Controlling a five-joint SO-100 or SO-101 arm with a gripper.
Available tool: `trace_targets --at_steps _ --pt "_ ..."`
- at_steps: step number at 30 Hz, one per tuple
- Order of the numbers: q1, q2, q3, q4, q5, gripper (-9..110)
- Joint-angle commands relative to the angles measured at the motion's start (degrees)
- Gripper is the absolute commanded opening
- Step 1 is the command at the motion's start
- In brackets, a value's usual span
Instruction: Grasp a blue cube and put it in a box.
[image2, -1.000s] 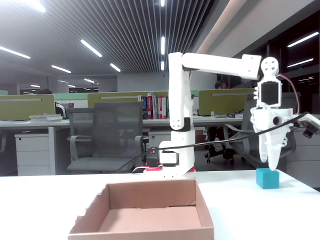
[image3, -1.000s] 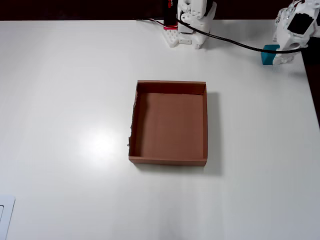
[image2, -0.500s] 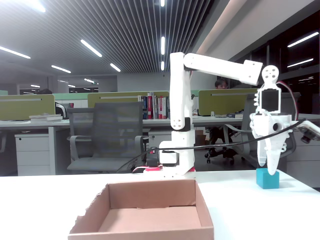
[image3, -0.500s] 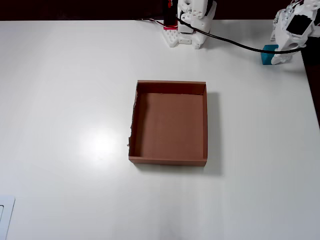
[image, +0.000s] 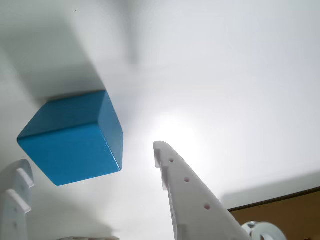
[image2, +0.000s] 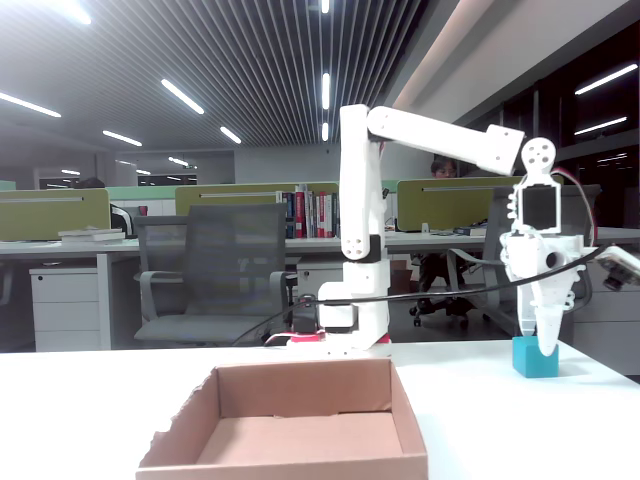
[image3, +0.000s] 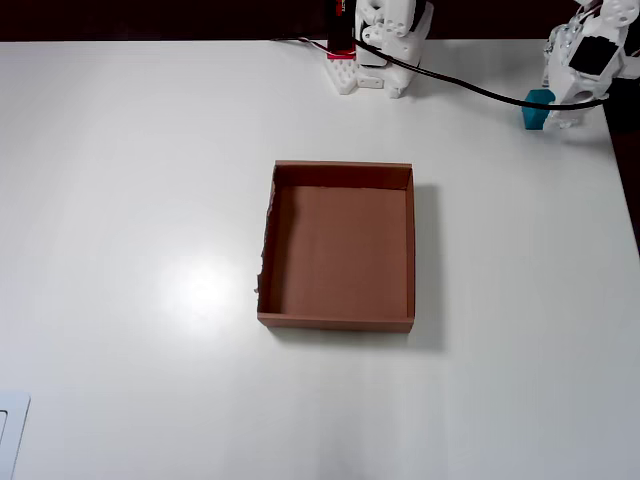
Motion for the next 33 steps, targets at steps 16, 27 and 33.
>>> trace_targets --at_steps 16,27,33 --pt "-4.0 4.3 4.7 -2.8 1.2 30" --pt "-4.0 4.7 5.4 -5.4 4.3 23" --pt "-4.0 4.8 5.6 -5.9 5.3 20"
